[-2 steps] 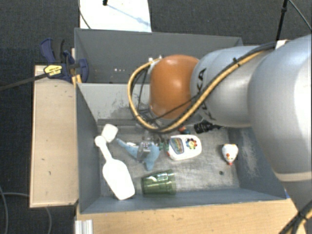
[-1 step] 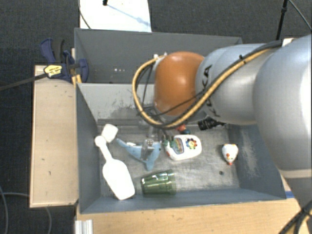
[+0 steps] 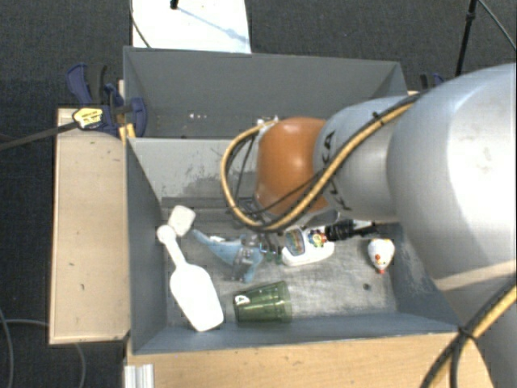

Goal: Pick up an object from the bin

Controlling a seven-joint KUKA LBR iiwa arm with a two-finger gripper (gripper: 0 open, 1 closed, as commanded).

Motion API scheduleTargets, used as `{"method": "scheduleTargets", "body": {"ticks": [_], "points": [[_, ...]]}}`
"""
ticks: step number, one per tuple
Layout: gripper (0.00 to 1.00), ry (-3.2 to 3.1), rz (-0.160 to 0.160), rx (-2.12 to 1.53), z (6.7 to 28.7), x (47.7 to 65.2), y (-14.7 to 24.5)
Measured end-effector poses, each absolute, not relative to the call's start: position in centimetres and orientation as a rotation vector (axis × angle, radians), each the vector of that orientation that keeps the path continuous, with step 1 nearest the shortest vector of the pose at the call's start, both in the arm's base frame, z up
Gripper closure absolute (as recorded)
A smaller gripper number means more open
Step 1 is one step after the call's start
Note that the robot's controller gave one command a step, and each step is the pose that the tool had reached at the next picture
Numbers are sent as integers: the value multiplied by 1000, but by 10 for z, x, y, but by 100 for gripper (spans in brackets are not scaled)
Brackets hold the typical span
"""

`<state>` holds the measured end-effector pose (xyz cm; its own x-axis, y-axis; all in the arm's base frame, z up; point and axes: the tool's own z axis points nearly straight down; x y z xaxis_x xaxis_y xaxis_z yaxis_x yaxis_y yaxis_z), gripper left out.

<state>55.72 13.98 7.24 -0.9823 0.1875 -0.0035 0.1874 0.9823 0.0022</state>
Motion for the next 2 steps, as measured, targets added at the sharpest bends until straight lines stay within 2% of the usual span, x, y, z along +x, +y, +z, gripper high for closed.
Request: {"method": "scheduleTargets", "body": {"ticks": [1,2], "points": [[100,3115,3,287,74,564,144],[100,3115,3,289,74,564,144]]}}
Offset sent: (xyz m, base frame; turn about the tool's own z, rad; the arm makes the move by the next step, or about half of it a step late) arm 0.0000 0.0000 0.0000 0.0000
